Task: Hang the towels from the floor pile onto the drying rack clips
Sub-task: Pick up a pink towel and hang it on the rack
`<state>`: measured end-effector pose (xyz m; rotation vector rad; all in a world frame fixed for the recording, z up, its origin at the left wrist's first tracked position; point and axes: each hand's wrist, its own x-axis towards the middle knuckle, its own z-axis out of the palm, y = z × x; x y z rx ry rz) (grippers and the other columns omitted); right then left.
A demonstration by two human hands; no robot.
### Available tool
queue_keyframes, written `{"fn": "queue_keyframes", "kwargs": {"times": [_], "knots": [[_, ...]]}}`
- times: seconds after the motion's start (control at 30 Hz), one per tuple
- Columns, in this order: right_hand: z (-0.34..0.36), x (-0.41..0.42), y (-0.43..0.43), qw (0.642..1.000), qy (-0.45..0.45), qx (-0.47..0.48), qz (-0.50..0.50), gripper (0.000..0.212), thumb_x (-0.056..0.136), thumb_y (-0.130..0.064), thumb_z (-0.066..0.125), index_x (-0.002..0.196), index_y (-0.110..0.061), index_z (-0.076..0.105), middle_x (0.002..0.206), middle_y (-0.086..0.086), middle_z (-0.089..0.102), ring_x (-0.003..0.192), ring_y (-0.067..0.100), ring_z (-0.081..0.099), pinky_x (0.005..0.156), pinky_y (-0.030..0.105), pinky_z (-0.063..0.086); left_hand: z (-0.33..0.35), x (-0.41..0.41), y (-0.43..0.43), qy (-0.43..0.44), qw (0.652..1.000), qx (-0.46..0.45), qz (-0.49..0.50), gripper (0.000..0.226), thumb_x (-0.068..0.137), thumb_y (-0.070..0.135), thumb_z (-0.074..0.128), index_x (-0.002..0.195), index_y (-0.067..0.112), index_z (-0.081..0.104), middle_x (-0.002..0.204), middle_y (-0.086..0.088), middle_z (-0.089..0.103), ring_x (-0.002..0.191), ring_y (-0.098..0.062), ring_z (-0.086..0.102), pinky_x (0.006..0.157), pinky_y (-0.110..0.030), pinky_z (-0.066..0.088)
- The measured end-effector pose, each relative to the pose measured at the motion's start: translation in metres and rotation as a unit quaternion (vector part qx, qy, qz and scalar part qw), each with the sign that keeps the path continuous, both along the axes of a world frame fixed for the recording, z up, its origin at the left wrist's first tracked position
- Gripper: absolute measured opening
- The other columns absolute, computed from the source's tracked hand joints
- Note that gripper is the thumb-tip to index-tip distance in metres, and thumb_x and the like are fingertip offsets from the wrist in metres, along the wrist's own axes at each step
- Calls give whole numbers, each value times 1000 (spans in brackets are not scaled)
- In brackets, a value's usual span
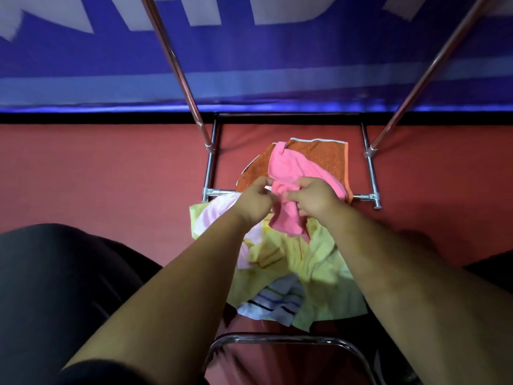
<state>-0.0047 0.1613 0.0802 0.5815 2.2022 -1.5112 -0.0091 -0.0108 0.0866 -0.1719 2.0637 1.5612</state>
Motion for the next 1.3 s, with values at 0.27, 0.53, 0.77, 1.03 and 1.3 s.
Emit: {"fn": "queue_keyframes", "kwargs": {"times": [0.27,0.53,0.77,1.03,1.3], "knots": [[127,-14,-11,951,77,-241,-177,12,100,-6,68,91,-9,61,86,17,69,77,33,76,63,41,65,116,2,12,114,976,-79,-170,69,73,-6,86,122,21,47,105,-1,66,75,-10,73,71,-49,65],[232,-12,10,923,130,-300,-203,13,104,-1,56,92,-4,57,85,18,61,68,24,77,60,36,66,194,-13,-12,276,945,-175,-3,22,97,21,54,101,11,74,89,-5,75,84,-24,69,80,-36,54],[289,-1,14,967,90,-231,-56,71,86,14,32,145,-19,55,127,18,73,107,36,77,94,48,62,295,-21,11,317,934,-155,54,55,96,58,64,82,5,69,67,-4,66,62,-20,57,63,-34,47],[367,5,15,967,243,-78,17,30,87,-7,65,110,-24,75,98,11,80,86,24,77,73,38,59,394,-15,23,336,921,-197,-4,62,78,75,77,58,20,55,54,1,51,52,-14,47,52,-28,38],[436,5,37,932,327,-154,-13,15,92,-23,80,106,-19,78,97,12,79,83,24,71,76,40,54,482,-3,4,359,916,-170,-50,67,78,79,72,91,14,85,84,-2,81,80,-16,79,86,-37,65]]}}
